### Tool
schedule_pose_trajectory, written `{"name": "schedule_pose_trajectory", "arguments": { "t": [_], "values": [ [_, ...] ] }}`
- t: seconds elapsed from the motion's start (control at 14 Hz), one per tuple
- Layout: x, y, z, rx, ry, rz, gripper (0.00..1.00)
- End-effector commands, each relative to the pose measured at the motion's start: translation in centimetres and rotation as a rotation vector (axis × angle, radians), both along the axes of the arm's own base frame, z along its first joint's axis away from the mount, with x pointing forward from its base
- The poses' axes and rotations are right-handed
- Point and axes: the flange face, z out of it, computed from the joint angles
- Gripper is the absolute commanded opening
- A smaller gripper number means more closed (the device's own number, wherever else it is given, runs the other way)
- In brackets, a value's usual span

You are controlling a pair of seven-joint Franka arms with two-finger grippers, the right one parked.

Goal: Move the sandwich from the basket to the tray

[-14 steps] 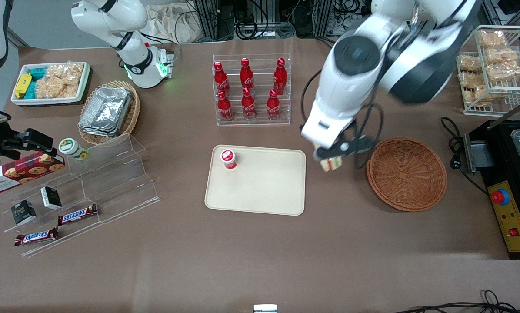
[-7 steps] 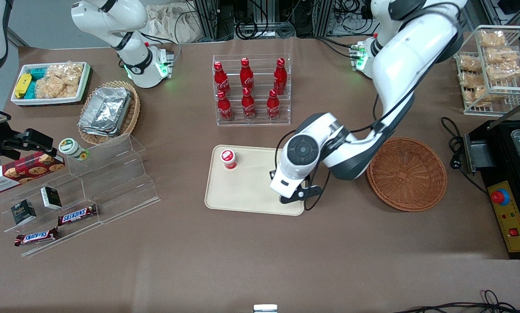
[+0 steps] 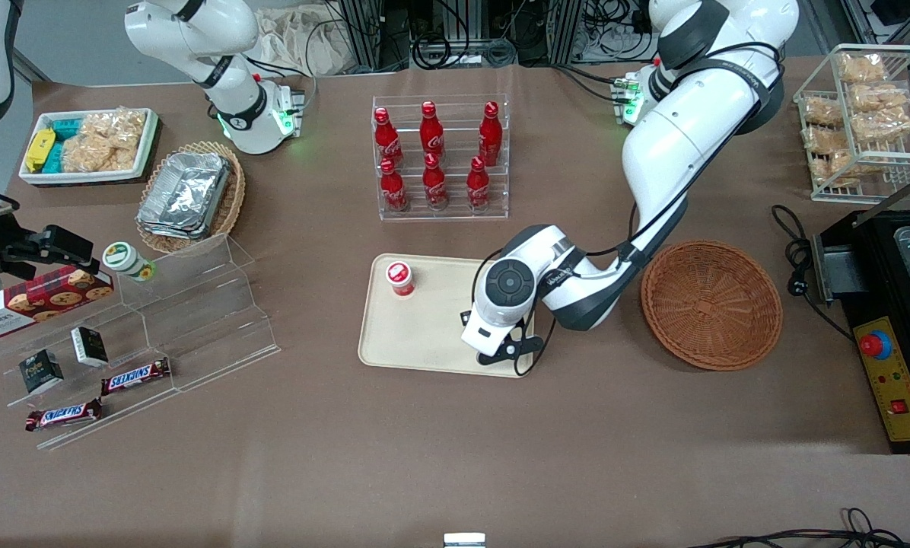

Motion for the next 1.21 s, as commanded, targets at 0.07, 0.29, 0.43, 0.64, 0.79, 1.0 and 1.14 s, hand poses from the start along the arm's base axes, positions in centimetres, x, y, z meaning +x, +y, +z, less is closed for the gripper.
{"name": "schedule_pose_trajectory", "arguments": {
  "t": [0.07, 0.29, 0.43, 0.64, 0.79, 1.0, 1.14],
  "values": [
    [1.2, 0.8, 2.7, 0.012, -0.039, 0.04, 1.0],
    [2.0, 3.7, 11.7, 0.068, -0.06, 0.089, 1.0],
    [2.6, 7.6, 17.9, 0.106, -0.078, 0.145, 1.0],
    [3.5, 15.1, 25.2, 0.179, -0.1, 0.233, 1.0],
    [3.6, 19.9, 28.6, 0.181, -0.114, 0.272, 1.0],
    [3.8, 25.8, 31.4, 0.161, -0.115, 0.239, 1.0],
    [3.5, 28.7, 33.2, 0.131, -0.118, 0.169, 1.0]
  ]
}}
